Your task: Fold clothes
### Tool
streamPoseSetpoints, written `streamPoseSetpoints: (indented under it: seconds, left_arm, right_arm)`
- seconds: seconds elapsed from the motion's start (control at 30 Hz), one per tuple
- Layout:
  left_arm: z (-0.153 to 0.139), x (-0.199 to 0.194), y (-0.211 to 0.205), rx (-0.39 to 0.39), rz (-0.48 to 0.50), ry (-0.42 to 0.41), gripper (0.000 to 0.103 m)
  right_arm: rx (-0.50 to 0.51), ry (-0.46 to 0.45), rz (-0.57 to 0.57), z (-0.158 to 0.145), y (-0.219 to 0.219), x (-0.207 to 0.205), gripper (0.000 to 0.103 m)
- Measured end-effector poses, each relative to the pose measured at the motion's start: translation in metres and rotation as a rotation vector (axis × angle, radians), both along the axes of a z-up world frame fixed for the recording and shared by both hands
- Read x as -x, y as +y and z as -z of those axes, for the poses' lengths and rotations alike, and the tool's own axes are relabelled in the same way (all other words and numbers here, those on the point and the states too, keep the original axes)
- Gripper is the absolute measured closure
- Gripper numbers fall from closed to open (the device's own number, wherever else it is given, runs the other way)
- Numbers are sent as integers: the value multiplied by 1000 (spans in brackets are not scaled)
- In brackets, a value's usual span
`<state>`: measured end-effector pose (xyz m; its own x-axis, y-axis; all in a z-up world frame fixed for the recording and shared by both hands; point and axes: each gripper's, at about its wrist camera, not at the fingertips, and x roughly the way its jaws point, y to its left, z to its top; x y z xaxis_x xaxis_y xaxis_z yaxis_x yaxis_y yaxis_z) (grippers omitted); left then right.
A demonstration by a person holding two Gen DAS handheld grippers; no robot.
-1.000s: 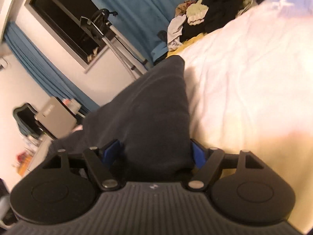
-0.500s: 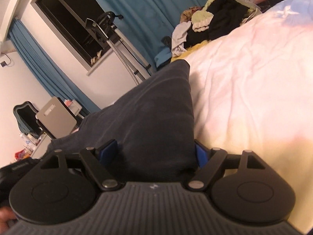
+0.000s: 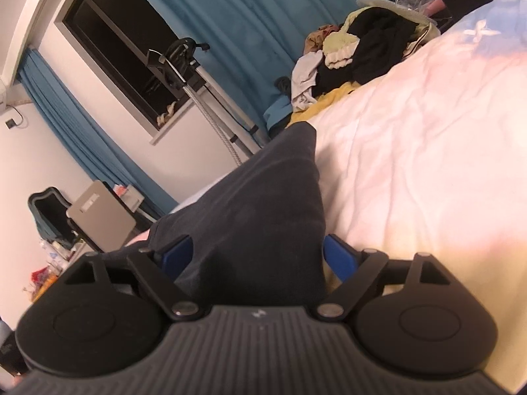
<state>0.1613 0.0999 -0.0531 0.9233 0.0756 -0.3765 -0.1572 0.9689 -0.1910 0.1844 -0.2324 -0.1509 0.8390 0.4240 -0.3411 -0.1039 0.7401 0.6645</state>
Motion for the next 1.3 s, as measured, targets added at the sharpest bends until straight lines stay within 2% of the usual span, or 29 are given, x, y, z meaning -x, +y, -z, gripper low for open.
streamPoseSetpoints:
  seconds: [0.1, 0.13, 0.27, 0.3, 0.37, 0.67, 0.73, 0.77, 0.8, 0.87, 0.93, 1.0, 1.13, 1.3]
  left_arm:
    - [-12, 7, 0, -28, -20, -42, 92]
    - [-11, 5, 0, -40, -24, -32, 92]
    - [21, -16, 1, -69, -11, 119, 92]
    - [30, -20, -1, -78, -7, 150, 92]
    - [32, -22, -6, -116, -6, 151, 92]
    - [32, -18, 2, -42, -12, 144, 91]
    - [33, -16, 1, -35, 3, 121, 91]
    - [33, -13, -1, -37, 17, 113, 90]
    - [32, -11, -4, -38, 32, 105, 88]
    - [31, -7, -8, -43, 60, 88, 86]
    - [26, 0, -15, -68, 71, 71, 78]
    - [20, 10, -15, -70, 70, 45, 56]
    - [7, 35, -6, -23, 70, 8, 54]
    - [-3, 57, -1, 14, 66, -7, 54]
  right_arm:
    - [-5, 5, -14, 1, 2, -2, 16]
    - [-1, 11, -20, 2, 3, -3, 16]
    - [12, 39, -31, 12, 6, -9, 11]
    - [-8, 49, -40, 17, 5, -12, 10]
    - [-50, 67, -58, 27, 4, -19, 9]
    - [-317, -103, -168, 6, 3, -31, 10]
    - [-308, -6, -114, 21, 1, -42, 22]
    - [-291, 44, -84, 29, -1, -47, 52]
    - [-276, 89, -56, 37, -3, -52, 66]
    - [-269, 93, -33, 36, -7, -50, 73]
    - [-210, 95, -22, 21, -6, -48, 77]
    - [-132, 95, -33, 4, -3, -48, 80]
    - [-78, 103, -40, -21, -14, -41, 82]
    - [-2, 55, -65, -56, -30, -11, 83]
